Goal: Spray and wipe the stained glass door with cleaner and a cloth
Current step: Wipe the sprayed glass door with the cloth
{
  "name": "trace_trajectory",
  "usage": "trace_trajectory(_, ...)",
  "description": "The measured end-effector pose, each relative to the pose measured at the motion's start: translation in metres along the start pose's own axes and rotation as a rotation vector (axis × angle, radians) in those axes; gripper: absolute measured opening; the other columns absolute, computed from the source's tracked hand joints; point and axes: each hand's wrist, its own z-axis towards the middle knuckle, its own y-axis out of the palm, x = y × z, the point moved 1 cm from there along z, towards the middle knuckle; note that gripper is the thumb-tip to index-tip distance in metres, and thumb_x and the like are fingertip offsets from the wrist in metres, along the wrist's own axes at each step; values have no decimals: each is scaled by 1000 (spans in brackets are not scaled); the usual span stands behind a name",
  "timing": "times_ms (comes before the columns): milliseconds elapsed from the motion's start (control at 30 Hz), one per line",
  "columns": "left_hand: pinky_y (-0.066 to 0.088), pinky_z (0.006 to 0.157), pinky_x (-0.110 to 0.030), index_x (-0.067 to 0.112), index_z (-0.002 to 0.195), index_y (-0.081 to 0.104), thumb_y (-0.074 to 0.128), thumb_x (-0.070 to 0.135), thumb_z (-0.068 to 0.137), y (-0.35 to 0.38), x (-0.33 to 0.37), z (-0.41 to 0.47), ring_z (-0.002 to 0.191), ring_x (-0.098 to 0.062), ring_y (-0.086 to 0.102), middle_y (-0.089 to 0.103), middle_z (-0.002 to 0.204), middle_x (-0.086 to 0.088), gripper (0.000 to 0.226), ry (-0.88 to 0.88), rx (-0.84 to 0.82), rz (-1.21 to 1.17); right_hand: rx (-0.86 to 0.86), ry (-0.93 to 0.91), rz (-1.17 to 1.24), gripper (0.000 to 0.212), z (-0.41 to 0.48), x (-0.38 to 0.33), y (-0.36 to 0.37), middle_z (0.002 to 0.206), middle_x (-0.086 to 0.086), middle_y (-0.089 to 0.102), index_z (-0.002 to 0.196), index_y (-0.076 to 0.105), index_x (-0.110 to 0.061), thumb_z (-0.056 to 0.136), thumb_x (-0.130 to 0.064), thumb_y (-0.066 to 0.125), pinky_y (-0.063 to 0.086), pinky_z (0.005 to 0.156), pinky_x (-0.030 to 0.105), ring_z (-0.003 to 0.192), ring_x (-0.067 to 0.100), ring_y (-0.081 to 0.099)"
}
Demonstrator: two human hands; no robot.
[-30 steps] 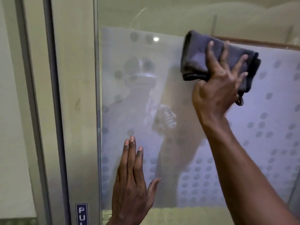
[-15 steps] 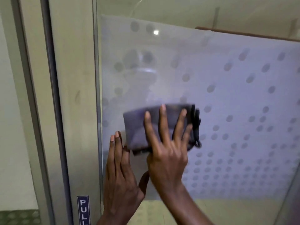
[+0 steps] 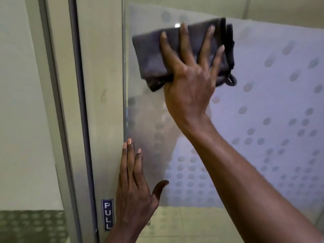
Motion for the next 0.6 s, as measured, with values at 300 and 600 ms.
trace_trajectory(300,18,141,-41,-9,164,31,69,65,93,-1,-7,-16,170,-44,21,24,179,-30,109,1,2,17,-32,-69,-7,68,-118,-5,15,179,9,29,167,38,-30,104,-10,52,14,129,76,165,55,10)
trace_trajectory(600,17,141,-44,-12,161,33,93,33,80,6,-5,-32,170,-47,20,22,179,-32,110,80,-15,-3,-174,-9,-15,60,-282,45,16,175,12,38,164,46,-29,110,-4,42,33,121,78,161,57,24)
